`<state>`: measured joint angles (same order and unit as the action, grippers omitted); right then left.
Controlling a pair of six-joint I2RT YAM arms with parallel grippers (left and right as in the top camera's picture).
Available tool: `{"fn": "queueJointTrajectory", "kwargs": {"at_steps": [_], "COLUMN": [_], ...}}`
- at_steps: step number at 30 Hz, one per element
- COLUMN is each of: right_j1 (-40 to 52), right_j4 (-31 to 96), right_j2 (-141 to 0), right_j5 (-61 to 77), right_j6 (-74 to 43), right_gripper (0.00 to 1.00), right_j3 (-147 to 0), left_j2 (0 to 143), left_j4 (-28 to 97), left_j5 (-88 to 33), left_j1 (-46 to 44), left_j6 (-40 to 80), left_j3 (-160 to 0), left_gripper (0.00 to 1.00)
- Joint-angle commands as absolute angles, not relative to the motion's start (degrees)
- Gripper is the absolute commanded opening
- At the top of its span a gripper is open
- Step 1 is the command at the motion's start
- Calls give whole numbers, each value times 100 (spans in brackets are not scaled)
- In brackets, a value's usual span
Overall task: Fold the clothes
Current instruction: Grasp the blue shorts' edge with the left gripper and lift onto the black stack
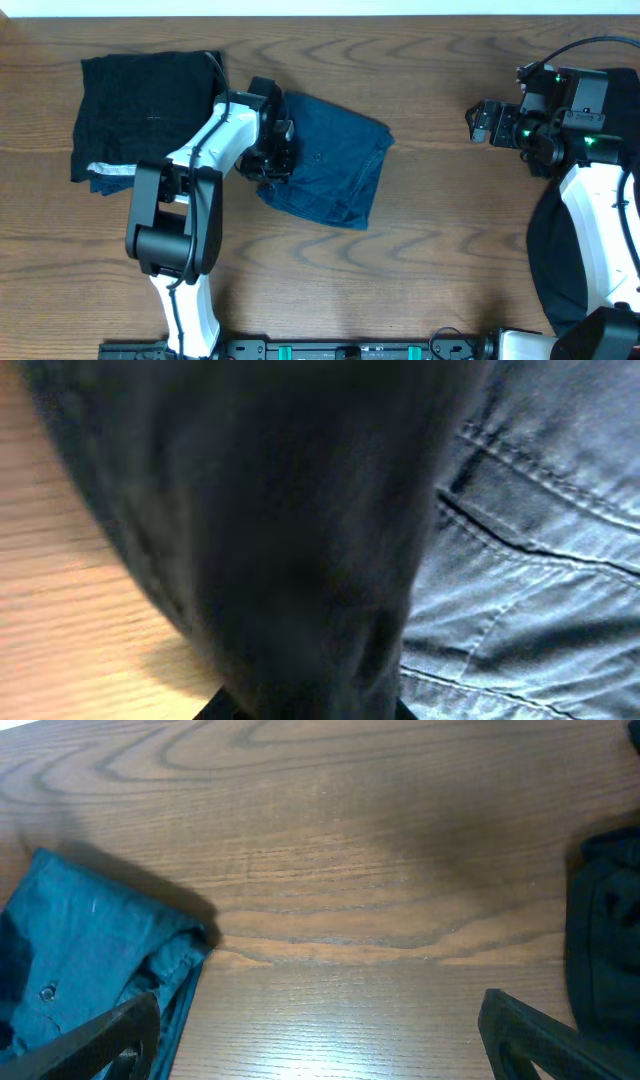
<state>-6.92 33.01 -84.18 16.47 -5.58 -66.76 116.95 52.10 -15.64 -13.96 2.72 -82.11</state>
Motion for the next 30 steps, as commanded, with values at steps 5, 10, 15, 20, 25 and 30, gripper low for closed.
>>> {"fn": "queueJointTrajectory", "kwargs": {"at_steps": [5, 10, 15, 20, 25, 30], "right_j1": [-733, -733, -733, -733, -733, -733], "right_j4": [3304, 3304, 3304, 3304, 3304, 3304], "right_j2": [-8438, -8438, -8438, -8438, -8438, -8438], "right_j5": [1627, 1627, 1627, 1627, 1627, 1627], "right_j6": [-569, -569, -572, -569, -569, -569], "right_gripper": [99, 99, 99, 99, 99, 99], "right_j3": [-6670, -6670, -6670, -6670, -6670, -6670], "left_j2": [10503, 9900, 9443, 9229, 9135, 9118], "left_j4": [5238, 5081, 4814, 4720, 4609, 4442], "left_j5": [-91, 246, 244, 242, 198, 196], "left_j1": [-1341, -1212, -930, -593, -294, -163], "left_j6": [486, 482, 504, 504, 499, 471], "left_j3": [-8394, -8394, -8394, -8394, -8407, -8545], "left_gripper": [6, 6, 6, 6, 6, 6]}}
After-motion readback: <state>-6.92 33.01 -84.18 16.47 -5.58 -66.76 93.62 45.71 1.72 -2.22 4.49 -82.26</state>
